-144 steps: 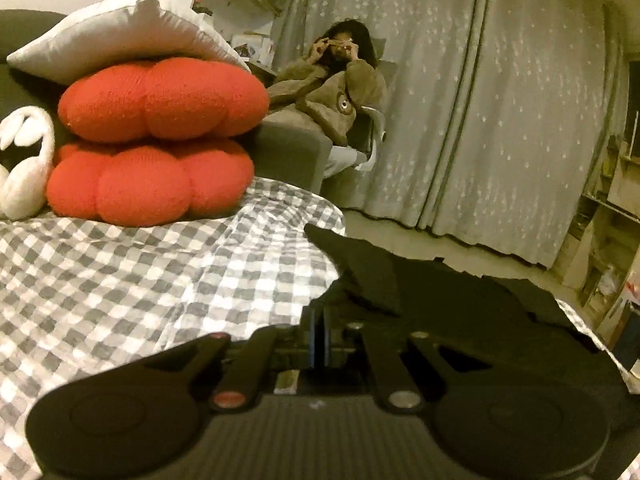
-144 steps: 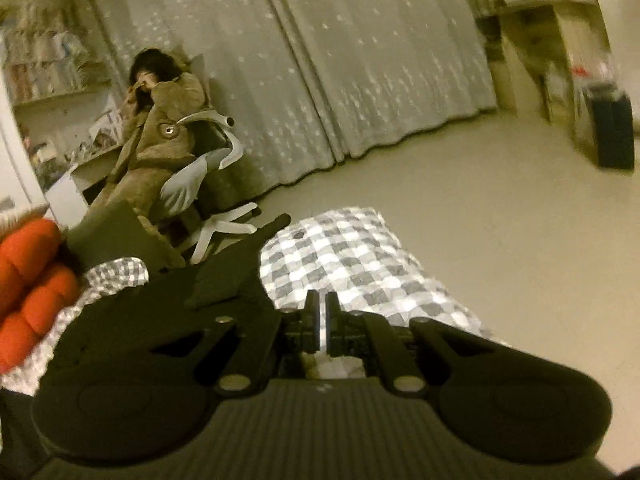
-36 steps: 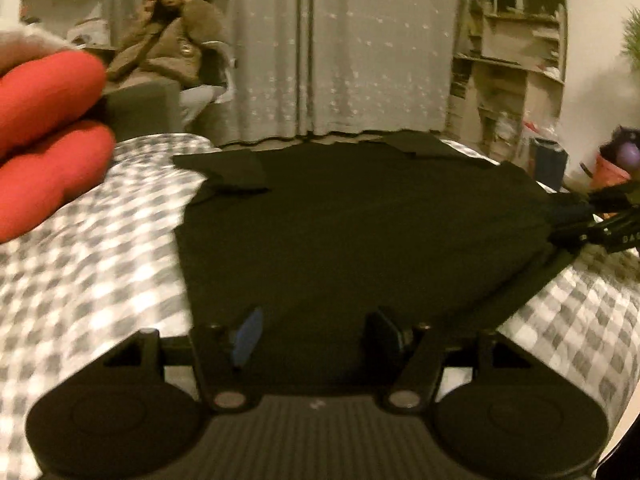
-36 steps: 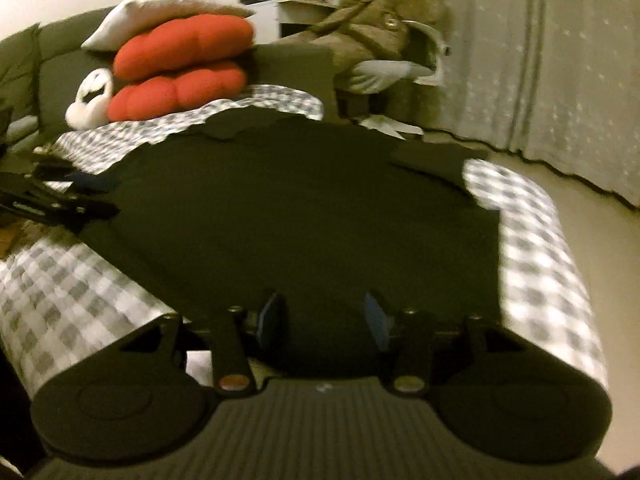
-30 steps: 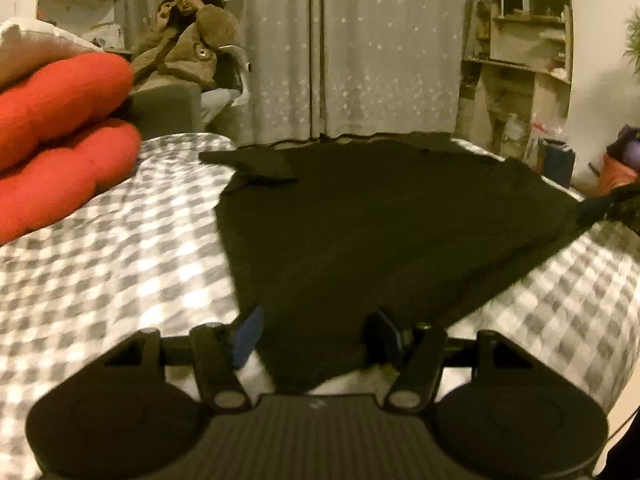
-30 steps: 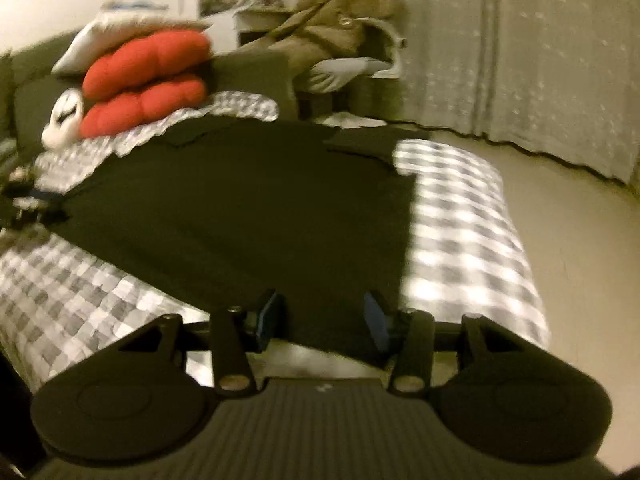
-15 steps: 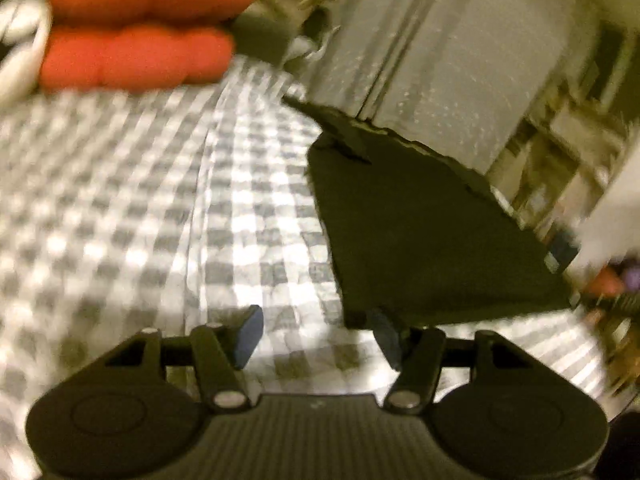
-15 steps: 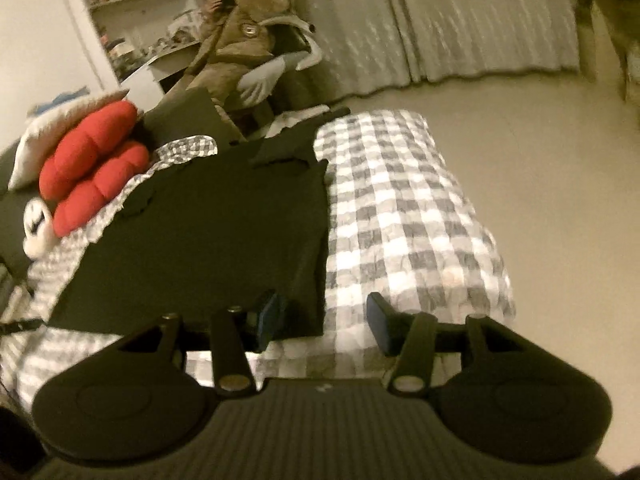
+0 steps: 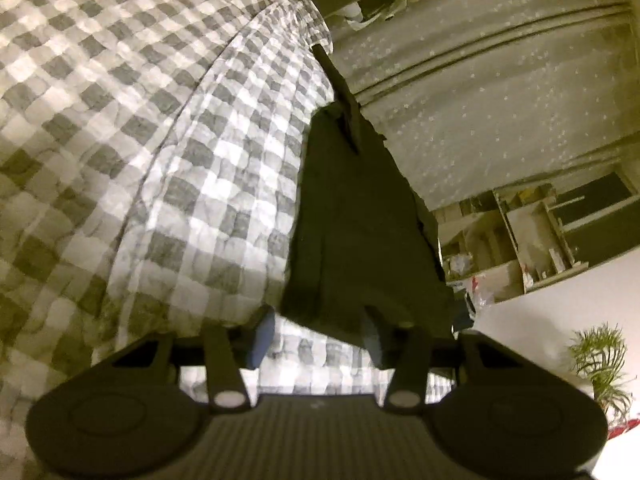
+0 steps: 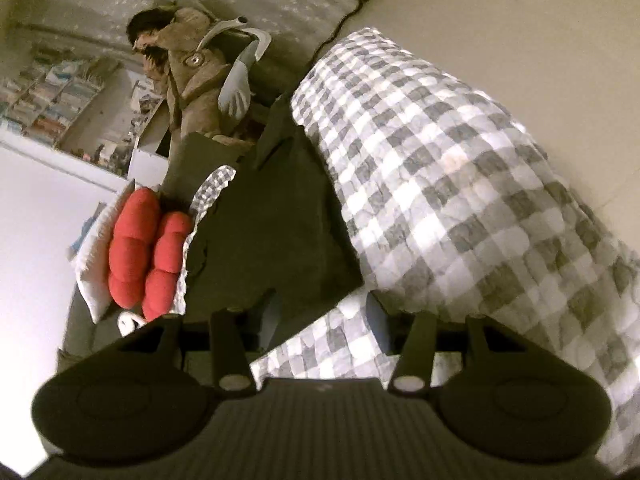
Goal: Fold clothes
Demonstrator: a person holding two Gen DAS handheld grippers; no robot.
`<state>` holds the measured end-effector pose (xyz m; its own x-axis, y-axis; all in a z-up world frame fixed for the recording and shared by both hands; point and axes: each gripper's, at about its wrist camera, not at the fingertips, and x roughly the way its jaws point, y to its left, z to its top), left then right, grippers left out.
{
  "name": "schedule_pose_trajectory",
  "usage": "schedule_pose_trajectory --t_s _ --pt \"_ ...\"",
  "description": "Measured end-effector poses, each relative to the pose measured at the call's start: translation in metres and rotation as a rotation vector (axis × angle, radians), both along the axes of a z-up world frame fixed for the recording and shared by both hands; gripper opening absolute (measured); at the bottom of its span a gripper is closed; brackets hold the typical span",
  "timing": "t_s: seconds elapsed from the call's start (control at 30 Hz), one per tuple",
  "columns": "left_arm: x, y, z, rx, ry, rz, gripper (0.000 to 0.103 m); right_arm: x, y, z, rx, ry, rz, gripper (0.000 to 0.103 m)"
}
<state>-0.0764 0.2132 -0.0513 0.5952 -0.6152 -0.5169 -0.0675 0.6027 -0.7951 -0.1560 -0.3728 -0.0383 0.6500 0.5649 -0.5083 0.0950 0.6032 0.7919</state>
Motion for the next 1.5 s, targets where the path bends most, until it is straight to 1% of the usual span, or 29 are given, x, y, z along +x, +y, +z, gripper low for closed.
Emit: schedule_pose_trajectory --t_s 0.1,0.17,0.33,0.4,0.43,0.5,0.53,0.57,0.6,0.63,0.7,0.77,0.87,0.9,0.93,1.0,1.07,1.13,1.2,1.27,1.33,1.4,1.5 --pt "0.004 -0.007 -0.001 -0.002 -0.014 0.019 0.047 0.001 0.009 0.004 -0.041 -0.022 0.006 0.052" --pt "0.007 -0.010 -0.001 0.001 -0.026 0.030 0.047 0.004 0.011 0.002 -0.047 -0.031 0.003 0.052" --pt "0.014 -0.017 0.001 0.012 -0.049 0.062 0.047 0.017 0.011 -0.003 -0.024 -0.036 -0.031 0.051" --pt "0.016 -0.020 0.003 0.022 -0.052 0.074 0.045 0.022 0.012 -0.006 -0.014 -0.032 -0.045 0.048" --pt "0.018 -0.021 0.004 0.030 -0.052 0.083 0.041 0.024 0.013 -0.007 -0.012 -0.034 -0.052 0.047" --pt "0.020 -0.025 0.005 0.053 -0.047 0.110 0.027 0.025 0.014 -0.006 -0.016 -0.038 -0.063 0.047" --pt "0.021 -0.027 0.006 0.069 -0.037 0.120 0.012 0.026 0.015 -0.006 -0.019 -0.039 -0.068 0.045" --pt "0.021 -0.029 0.007 0.084 -0.027 0.129 0.007 0.026 0.016 -0.005 -0.026 -0.038 -0.071 0.042" --pt "0.022 -0.030 0.007 0.100 -0.017 0.139 0.007 0.025 0.017 -0.005 -0.035 -0.036 -0.073 0.041" --pt "0.021 -0.031 0.009 0.104 -0.014 0.142 0.007 0.025 0.017 -0.005 -0.040 -0.032 -0.074 0.040" --pt "0.021 -0.031 0.011 0.114 -0.008 0.144 0.007 0.024 0.017 -0.004 -0.049 -0.022 -0.076 0.029" --pt "0.021 -0.030 0.014 0.126 0.000 0.142 0.007 0.024 0.014 -0.007 -0.045 -0.006 -0.083 0.022" --pt "0.019 -0.025 0.017 0.130 0.027 0.117 0.010 0.022 0.011 -0.009 -0.017 0.006 -0.084 0.019" --pt "0.021 -0.024 0.018 0.130 0.036 0.107 0.011 0.021 0.009 -0.010 -0.006 0.007 -0.081 0.020" --pt "0.020 -0.021 0.015 0.111 0.048 0.101 0.012 0.019 0.007 -0.011 0.005 0.008 -0.077 0.023" --pt "0.019 -0.015 0.011 0.072 0.073 0.089 0.016 0.018 0.005 -0.012 0.024 0.008 -0.071 0.023" --pt "0.019 -0.012 0.007 0.036 0.083 0.073 0.027 0.017 0.003 -0.012 0.040 0.006 -0.066 0.024" --pt "0.019 -0.011 0.005 0.015 0.081 0.056 0.032 0.017 0.002 -0.012 0.055 0.003 -0.062 0.029" --pt "0.020 -0.013 0.006 0.014 0.082 0.044 0.036 0.016 0.003 -0.011 0.057 -0.005 -0.054 0.035" --pt "0.020 -0.015 0.009 0.033 0.088 0.026 0.041 0.016 0.005 -0.008 0.045 -0.014 -0.044 0.037" --pt "0.020 -0.017 0.013 0.052 0.095 0.009 0.041 0.016 0.007 -0.007 0.035 -0.017 -0.039 0.038" --pt "0.018 -0.015 0.022 0.094 0.128 -0.034 0.043 0.017 0.007 -0.007 0.043 -0.014 -0.036 0.038" --pt "0.015 -0.009 0.024 0.085 0.173 -0.049 0.050 0.017 0.006 -0.009 0.065 -0.010 -0.031 0.038"
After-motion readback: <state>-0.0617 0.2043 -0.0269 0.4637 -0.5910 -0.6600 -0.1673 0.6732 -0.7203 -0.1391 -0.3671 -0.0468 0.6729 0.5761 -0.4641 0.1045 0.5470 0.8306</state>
